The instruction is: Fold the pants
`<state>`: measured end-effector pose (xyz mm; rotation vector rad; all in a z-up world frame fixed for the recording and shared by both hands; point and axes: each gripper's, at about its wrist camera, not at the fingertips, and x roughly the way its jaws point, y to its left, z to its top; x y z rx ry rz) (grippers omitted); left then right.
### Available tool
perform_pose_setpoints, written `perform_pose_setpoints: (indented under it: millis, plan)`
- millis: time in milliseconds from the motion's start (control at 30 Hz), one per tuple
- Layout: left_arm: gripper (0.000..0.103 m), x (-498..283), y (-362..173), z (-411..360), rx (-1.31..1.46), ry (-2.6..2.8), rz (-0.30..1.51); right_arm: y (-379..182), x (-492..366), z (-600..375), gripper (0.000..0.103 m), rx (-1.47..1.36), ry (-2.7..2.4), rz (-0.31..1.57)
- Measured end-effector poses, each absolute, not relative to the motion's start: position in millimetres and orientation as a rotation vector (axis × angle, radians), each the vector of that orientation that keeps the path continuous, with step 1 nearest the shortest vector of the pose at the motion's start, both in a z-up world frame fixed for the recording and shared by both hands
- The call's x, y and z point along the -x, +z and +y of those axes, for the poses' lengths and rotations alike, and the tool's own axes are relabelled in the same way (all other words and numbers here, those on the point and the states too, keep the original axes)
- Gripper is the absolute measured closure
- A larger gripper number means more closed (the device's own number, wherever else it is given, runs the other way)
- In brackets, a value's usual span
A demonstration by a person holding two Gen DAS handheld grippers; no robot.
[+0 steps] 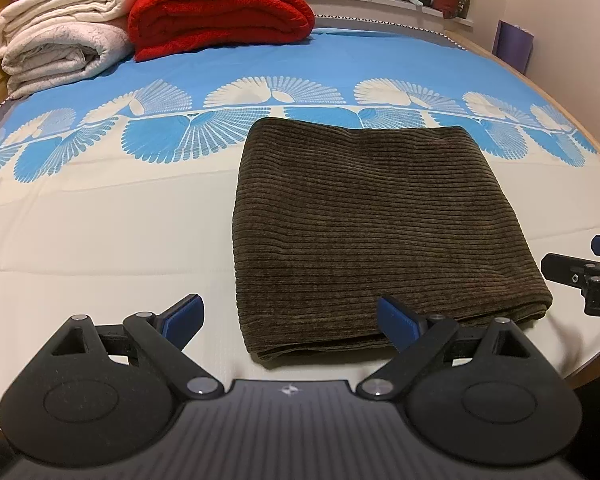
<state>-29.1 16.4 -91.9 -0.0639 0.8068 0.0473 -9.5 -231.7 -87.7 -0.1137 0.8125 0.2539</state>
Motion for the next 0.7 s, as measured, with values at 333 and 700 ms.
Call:
perform_pose_setpoints:
  millis: [333, 700]
  plan:
    - [0.007, 29.0, -91.3, 16.2, 0.060, 0.043, 0.806, -88.3, 9.5, -230.7, 0.009, 0.120, 0.257, 0.812]
    - [0.007, 30.2, -92.0, 16.3, 0.054, 0.034, 0.803, -88.7, 10.3, -230.8, 0.009, 0.126, 0.260, 0.810]
